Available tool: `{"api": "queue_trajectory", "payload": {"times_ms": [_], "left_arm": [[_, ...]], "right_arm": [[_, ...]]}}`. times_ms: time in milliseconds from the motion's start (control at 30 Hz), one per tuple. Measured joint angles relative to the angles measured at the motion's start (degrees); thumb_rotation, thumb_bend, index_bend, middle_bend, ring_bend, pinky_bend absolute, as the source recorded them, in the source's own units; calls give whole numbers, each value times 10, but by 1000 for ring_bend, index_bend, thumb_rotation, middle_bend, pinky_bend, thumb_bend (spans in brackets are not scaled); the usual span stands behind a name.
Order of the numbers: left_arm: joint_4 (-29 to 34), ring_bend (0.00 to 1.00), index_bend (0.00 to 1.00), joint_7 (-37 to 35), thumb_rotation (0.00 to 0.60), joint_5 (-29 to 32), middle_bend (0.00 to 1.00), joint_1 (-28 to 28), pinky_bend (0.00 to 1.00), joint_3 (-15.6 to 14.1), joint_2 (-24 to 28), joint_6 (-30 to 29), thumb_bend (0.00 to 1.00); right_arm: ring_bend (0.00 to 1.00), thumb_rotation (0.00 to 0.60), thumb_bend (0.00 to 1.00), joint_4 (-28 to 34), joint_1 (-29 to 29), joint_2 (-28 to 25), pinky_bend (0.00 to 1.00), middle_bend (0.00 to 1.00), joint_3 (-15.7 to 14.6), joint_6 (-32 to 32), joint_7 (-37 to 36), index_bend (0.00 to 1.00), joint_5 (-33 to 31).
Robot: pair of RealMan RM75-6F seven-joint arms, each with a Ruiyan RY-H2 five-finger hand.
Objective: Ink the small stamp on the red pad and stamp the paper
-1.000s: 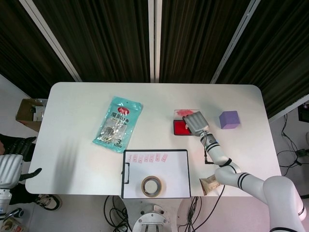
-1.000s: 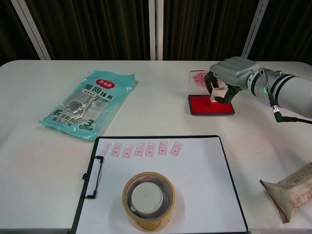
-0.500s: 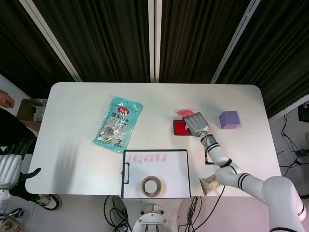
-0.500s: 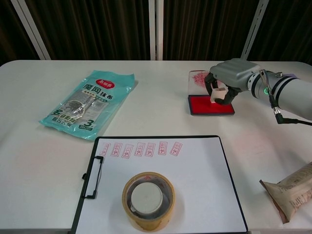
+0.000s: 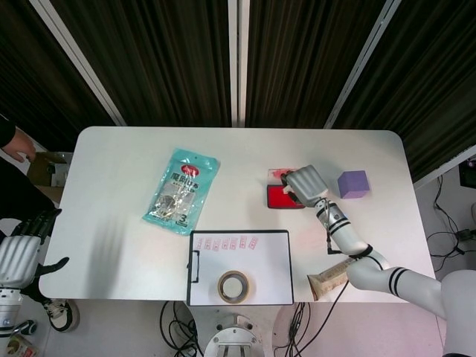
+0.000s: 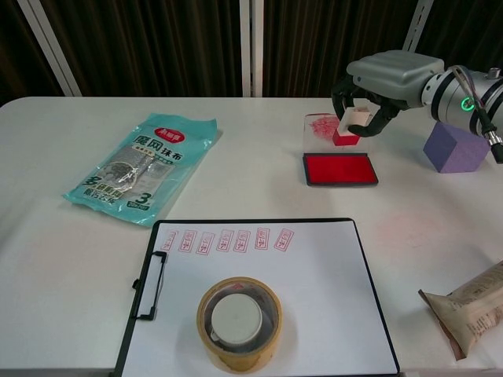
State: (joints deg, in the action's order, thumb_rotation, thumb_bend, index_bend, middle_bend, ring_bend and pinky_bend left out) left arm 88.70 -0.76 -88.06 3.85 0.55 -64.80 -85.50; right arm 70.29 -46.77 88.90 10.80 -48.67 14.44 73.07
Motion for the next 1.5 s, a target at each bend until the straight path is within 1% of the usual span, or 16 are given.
{"api": "queue_trajectory", "payload": {"times_ms": [133,233,333,367,433,467,567,667,733,833,967,1067,1267,1500], "left_arm": [[11,121,121,13,600,1,144,1,244,1,3,1,0],[18,121,121,22,600,5,144,2,244,2,4,3,0],[23,121,121,30,600,8,144,4,244,3,2,7,0],[24,120,121,32,600,8,144,5,244,3,2,9,0],[26,121,121,37,600,9,144,7,244,3,0,12,0],[28,120,121,39,600,9,144,8,244,3,-1,13,0],[31,121,121,45,600,10,144,11,244,4,-2,16,0],[32,121,121,48,600,12,144,11,244,5,-2,17,0],[32,121,121,49,600,13,144,12,244,5,-2,18,0],[32,120,121,50,600,15,144,11,244,4,-2,18,0],[30,120,121,49,600,17,144,11,244,5,-4,18,0],[28,121,121,48,600,18,144,11,244,4,-4,18,0],[23,121,121,43,600,19,144,11,244,5,-6,18,0],[14,121,121,37,600,21,144,11,244,5,-10,20,0]], "right_arm": [[927,600,488,31,-5,-38,1000,830,-14,1,-48,954,55],[927,600,486,35,-12,-55,1000,830,-37,-10,-103,956,129],[927,600,478,23,-21,-68,1000,822,-70,-43,-176,948,224],[927,600,477,12,-25,-71,1000,820,-84,-63,-205,943,263],[927,600,477,-14,-30,-73,1000,816,-106,-101,-242,940,320],[928,600,477,-36,-34,-72,1000,815,-121,-130,-264,941,353],[928,600,477,-94,-44,-72,1000,816,-155,-189,-322,958,403],[938,600,479,-116,-55,-74,1000,816,-176,-202,-357,972,421],[952,600,480,-116,-59,-73,1000,816,-183,-199,-357,974,435],[954,600,486,-133,-64,-65,1000,816,-195,-217,-352,977,459],[954,600,493,-201,-72,-41,1000,817,-222,-284,-359,983,500],[955,600,495,-245,-78,-19,1000,817,-237,-312,-371,984,515],[955,600,491,-298,-86,11,1000,815,-259,-329,-384,985,528],[955,600,491,-364,-82,53,1000,812,-268,-347,-404,984,523]]}}
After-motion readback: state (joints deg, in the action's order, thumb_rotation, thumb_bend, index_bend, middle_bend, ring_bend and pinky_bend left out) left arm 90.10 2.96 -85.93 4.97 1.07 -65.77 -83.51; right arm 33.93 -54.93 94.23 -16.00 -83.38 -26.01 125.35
